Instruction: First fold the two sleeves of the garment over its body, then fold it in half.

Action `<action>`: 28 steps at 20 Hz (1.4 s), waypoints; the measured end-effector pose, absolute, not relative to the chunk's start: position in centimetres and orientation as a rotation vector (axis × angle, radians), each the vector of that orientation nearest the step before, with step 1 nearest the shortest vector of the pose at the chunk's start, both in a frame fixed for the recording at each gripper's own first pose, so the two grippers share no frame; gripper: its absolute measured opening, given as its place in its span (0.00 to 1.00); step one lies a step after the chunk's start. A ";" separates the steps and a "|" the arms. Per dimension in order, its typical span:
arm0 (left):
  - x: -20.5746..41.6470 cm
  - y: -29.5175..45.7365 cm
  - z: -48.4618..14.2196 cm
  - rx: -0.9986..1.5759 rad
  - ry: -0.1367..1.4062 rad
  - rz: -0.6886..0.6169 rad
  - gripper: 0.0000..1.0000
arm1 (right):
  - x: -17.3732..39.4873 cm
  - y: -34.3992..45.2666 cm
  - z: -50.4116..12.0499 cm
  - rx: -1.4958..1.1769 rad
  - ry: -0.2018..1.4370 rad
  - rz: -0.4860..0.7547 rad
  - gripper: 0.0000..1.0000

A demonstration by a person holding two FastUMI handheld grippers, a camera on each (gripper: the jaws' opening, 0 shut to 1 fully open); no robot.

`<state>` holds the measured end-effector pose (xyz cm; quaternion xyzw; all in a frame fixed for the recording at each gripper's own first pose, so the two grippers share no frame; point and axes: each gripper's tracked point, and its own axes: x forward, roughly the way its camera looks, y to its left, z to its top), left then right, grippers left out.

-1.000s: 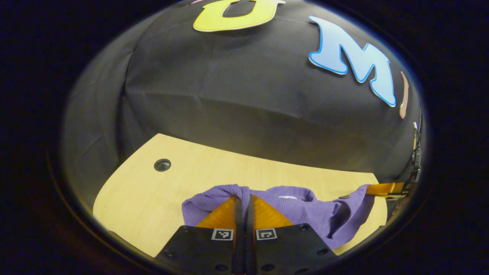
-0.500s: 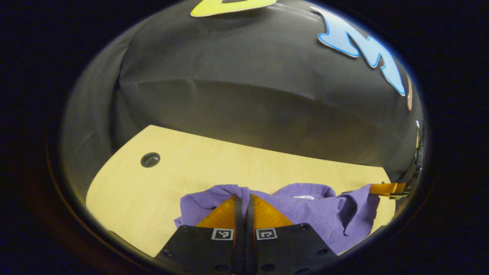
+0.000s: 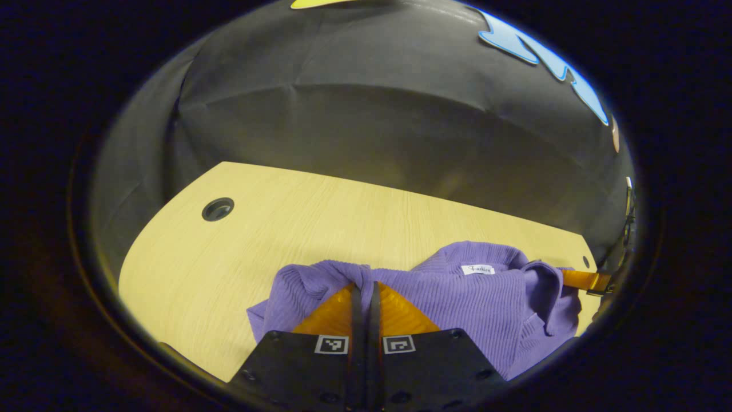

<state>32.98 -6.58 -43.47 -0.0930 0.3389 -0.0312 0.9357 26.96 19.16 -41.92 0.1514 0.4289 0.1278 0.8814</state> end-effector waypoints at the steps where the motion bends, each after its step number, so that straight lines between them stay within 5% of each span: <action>1: 33.0 -6.6 -43.5 -0.184 0.685 -0.068 0.08 | 26.9 19.2 -42.1 0.318 0.891 0.268 0.02; 9: 33.0 -6.3 -43.8 -0.149 0.639 -0.053 0.11 | 26.4 19.0 -42.8 0.382 0.921 0.261 0.09; 10: 33.1 -6.3 -43.9 -0.135 0.642 -0.053 0.24 | 26.3 19.1 -42.7 0.418 0.932 0.273 0.12; 11: 33.2 -6.7 -43.8 -0.138 0.643 -0.068 0.21 | 26.4 18.8 -43.0 0.430 0.939 0.272 0.27; 13: 33.0 -6.8 -43.7 -0.102 0.653 -0.071 0.25 | 26.3 18.8 -42.7 0.450 0.949 0.287 0.35; 15: 32.9 -7.2 -43.5 -0.078 0.661 -0.073 0.36 | 25.7 18.9 -41.9 0.424 0.951 0.286 0.63; 17: 32.6 -7.4 -42.9 -0.084 0.662 -0.075 0.53 | 25.3 19.2 -41.6 0.398 0.955 0.298 0.64; 22: 31.1 -8.1 -40.1 -0.122 0.656 -0.109 0.94 | 23.3 19.3 -39.2 0.346 0.955 0.328 0.86; 28: 28.4 -8.3 -33.4 -0.104 0.586 -0.132 0.96 | 20.9 19.3 -33.0 0.370 0.892 0.339 0.84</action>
